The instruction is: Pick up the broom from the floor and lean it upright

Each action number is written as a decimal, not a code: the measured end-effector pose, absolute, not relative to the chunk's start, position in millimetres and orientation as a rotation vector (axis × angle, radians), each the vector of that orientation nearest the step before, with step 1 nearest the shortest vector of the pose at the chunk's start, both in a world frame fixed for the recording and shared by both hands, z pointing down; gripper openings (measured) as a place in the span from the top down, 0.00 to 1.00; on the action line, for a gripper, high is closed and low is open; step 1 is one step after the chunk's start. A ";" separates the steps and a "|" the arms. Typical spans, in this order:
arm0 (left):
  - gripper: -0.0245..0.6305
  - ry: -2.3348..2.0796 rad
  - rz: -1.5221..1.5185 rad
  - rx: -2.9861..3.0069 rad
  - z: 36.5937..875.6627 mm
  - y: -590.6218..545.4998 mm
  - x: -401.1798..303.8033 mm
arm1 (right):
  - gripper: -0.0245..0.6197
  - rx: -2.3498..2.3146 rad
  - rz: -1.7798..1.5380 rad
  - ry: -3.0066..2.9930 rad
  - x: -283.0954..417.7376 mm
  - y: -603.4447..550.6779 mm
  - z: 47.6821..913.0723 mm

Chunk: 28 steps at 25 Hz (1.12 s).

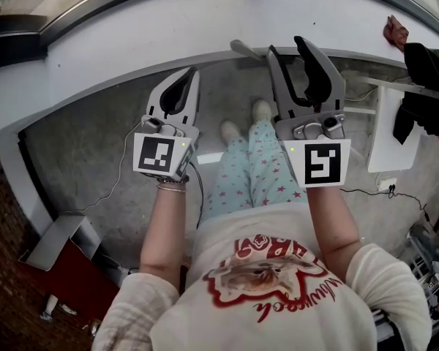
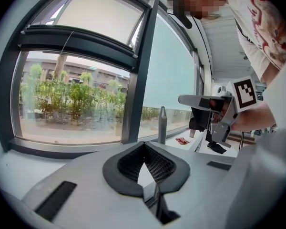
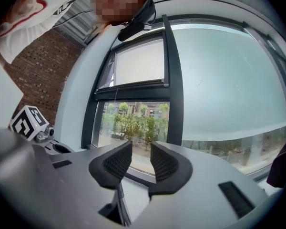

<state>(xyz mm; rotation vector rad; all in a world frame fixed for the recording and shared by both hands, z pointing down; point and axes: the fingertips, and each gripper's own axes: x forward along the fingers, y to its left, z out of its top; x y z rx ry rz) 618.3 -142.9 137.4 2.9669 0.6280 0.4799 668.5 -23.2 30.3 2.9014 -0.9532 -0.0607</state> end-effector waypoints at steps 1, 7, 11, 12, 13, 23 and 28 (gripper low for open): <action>0.94 0.633 0.472 2.967 134.6 -141.5 615.8 | 0.79 2.907 -0.059 -0.936 666.2 -20.0 30.5; 0.94 0.680 0.418 2.948 121.8 -118.7 601.7 | 0.91 2.922 -0.047 -0.928 641.5 -9.2 28.5; 0.94 0.698 0.415 2.931 113.7 -99.2 582.4 | 0.92 2.926 0.042 -0.921 617.8 13.2 33.7; 0.94 0.696 0.418 2.923 110.8 -93.6 575.9 | 0.92 2.924 0.058 -0.921 612.6 19.4 32.2; 0.94 0.690 0.420 2.917 107.4 -87.8 569.1 | 0.92 2.922 0.058 -0.927 607.6 25.4 28.2; 0.94 0.671 0.420 2.989 92.3 -24.3 465.7 | 0.92 2.974 0.134 -1.046 494.2 114.5 10.6; 0.94 0.600 0.236 2.963 44.0 73.1 389.5 | 0.92 2.836 -0.078 -1.209 417.2 186.7 -30.7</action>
